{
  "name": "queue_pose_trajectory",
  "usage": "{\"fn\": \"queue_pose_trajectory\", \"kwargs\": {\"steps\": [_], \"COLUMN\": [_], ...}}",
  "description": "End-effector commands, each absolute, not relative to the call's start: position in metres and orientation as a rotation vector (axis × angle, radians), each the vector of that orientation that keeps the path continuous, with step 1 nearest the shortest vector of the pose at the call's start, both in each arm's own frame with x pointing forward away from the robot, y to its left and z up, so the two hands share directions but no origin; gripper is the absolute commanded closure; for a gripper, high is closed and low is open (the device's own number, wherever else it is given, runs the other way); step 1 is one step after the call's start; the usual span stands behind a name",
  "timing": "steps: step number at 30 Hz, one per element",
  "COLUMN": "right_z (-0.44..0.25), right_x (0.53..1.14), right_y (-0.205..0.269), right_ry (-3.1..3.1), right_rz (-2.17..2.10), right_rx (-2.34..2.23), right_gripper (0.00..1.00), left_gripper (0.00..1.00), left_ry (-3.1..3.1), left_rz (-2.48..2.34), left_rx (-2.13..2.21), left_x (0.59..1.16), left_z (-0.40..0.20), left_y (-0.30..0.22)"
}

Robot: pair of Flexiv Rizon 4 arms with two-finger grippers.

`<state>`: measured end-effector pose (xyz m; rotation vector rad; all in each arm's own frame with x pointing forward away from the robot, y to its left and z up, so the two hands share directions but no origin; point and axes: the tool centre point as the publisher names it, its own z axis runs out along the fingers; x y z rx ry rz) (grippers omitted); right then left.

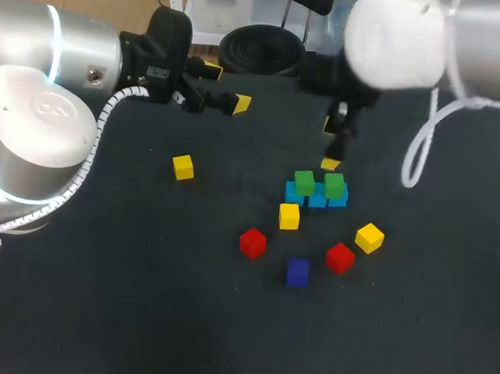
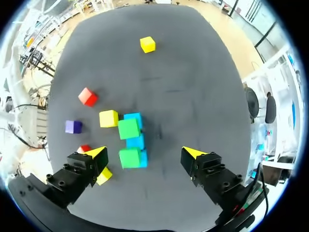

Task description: Place the blue cubes, place green cubes on the blue cubes, place the yellow cubes on the green cubes, then place the red cubes on the yellow cubes, and place purple cube on the red cubes.

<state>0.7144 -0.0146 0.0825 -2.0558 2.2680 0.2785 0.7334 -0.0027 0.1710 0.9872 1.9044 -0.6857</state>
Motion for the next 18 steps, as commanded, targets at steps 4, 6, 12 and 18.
{"fn": "queue_pose_trajectory", "kwargs": {"steps": [4,6,12,18], "right_z": [0.1,0.098,0.082,0.082], "right_x": [0.676,0.669,0.648,0.633], "right_y": [-0.038,-0.041,-0.046,-0.027], "right_ry": [2.163,2.16,2.044,1.948], "right_rz": [0.255,0.28,0.299,0.28], "right_rx": [-2.035,-2.034,-2.101,-2.198], "right_gripper": [0.0,0.0,0.05,0.02], "left_gripper": [0.0,0.0,0.0,0.0], "left_ry": [1.897,1.897,1.897,1.897], "left_rz": [-0.688,-0.688,-0.688,-0.688], "left_rx": [0.985,0.985,0.985,0.985], "left_x": [0.733,0.733,0.733,0.733], "left_z": [0.17,0.17,0.17,0.17], "left_y": [-0.002,-0.002,-0.002,-0.002]}}
